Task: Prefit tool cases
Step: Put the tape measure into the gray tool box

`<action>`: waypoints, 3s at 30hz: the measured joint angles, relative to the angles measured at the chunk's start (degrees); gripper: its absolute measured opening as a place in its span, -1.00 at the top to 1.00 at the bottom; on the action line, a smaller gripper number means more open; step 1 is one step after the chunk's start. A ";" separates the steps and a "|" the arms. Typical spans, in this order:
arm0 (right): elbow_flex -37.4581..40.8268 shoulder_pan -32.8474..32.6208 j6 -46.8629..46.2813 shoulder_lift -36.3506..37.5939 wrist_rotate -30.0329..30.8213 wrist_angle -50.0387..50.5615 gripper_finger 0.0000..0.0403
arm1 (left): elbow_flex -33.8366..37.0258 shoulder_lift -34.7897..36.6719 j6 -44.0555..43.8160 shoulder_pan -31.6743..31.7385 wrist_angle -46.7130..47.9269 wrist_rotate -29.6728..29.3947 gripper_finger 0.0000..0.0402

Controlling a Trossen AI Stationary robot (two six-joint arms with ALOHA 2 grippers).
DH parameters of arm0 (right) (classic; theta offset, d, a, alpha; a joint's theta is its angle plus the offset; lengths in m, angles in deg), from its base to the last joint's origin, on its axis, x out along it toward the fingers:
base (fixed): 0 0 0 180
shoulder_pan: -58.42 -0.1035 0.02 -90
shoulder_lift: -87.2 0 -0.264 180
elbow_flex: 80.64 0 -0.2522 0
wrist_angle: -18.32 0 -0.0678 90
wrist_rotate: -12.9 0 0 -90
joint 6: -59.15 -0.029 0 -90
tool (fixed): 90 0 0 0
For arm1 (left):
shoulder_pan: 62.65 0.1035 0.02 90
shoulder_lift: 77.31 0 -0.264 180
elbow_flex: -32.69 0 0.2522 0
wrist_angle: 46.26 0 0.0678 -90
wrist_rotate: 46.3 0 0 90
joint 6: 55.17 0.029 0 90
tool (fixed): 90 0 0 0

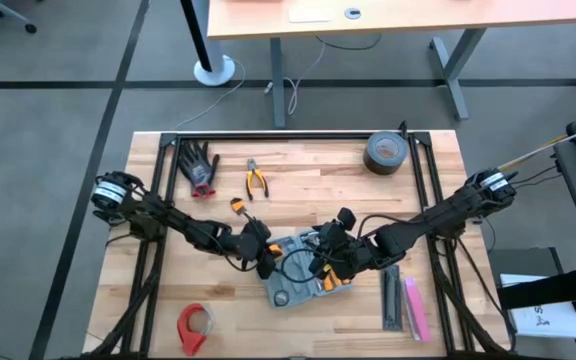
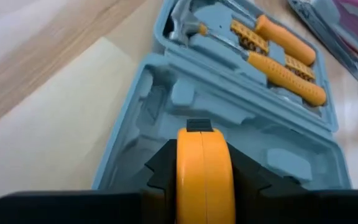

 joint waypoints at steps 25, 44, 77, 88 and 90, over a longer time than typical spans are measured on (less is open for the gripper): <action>0.00 0.00 0.02 0.00 -0.02 -1.04 0.08 | 1.12 0.52 4.10 2.31 0.16 7.14 0.37; 0.00 0.04 -0.03 0.00 -0.01 -1.37 0.08 | -0.39 0.52 7.23 2.40 0.35 3.06 -0.20; 0.00 0.13 0.07 0.00 -0.09 -2.29 0.08 | -0.63 1.44 14.80 2.58 5.43 -2.88 -0.09; 0.00 0.26 0.61 0.00 -0.09 -2.66 0.08 | -3.53 1.70 20.24 2.58 5.99 -2.18 -0.05; 0.00 0.32 0.87 0.00 -0.07 -2.67 0.08 | -3.79 1.70 21.01 2.58 6.05 -3.02 -0.04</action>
